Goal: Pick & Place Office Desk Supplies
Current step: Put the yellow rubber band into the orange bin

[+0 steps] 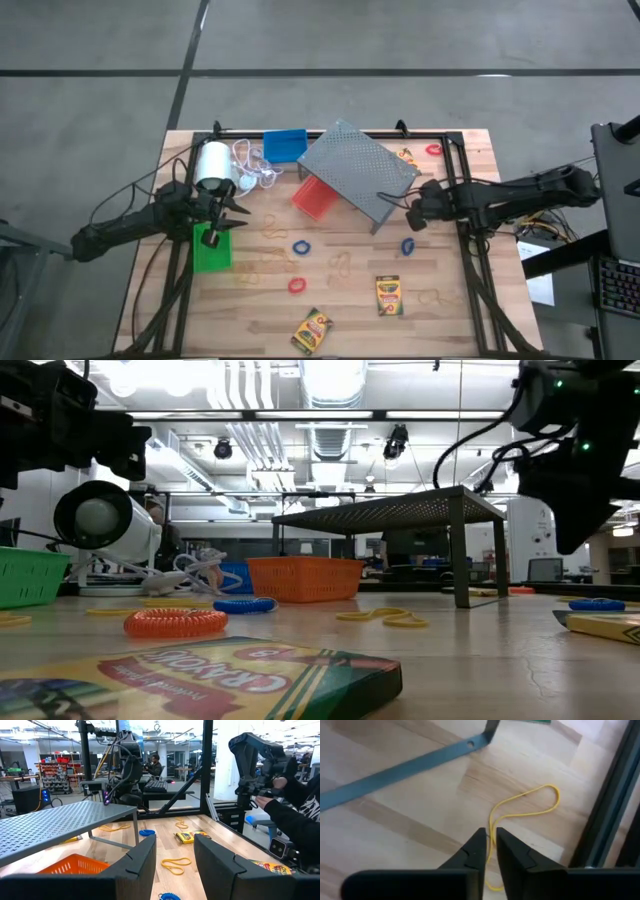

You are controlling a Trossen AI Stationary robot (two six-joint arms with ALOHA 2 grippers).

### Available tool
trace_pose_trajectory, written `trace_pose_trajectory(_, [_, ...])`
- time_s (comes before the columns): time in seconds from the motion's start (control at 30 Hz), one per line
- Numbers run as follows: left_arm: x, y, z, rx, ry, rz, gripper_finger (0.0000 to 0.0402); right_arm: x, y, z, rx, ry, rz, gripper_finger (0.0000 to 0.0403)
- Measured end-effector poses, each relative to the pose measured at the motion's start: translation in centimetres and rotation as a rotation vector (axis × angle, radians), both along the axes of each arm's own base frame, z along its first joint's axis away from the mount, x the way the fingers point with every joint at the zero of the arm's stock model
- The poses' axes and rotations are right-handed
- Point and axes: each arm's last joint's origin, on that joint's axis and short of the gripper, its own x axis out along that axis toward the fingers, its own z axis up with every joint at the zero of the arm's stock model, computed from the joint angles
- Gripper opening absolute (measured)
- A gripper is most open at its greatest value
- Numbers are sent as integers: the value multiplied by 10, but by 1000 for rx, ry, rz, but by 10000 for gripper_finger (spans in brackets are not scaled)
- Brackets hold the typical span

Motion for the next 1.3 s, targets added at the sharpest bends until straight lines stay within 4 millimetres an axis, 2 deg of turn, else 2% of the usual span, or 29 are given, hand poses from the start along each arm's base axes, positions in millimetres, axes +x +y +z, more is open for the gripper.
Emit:
trace_pose_trajectory(0.2, [0,0,0,0,0,0,134,-1,0,-19,-4,62,-95,120])
trace_pose_trajectory(0.37, [0,0,0,0,0,0,134,-1,0,-28,-11,99,-83,146])
trace_pose_trajectory(0.97, [0,0,0,0,0,0,134,-8,-2,-62,-48,22,-68,134])
trace_pose_trajectory(1.3, [0,0,0,0,0,0,134,-13,-2,-70,-52,4,-85,128])
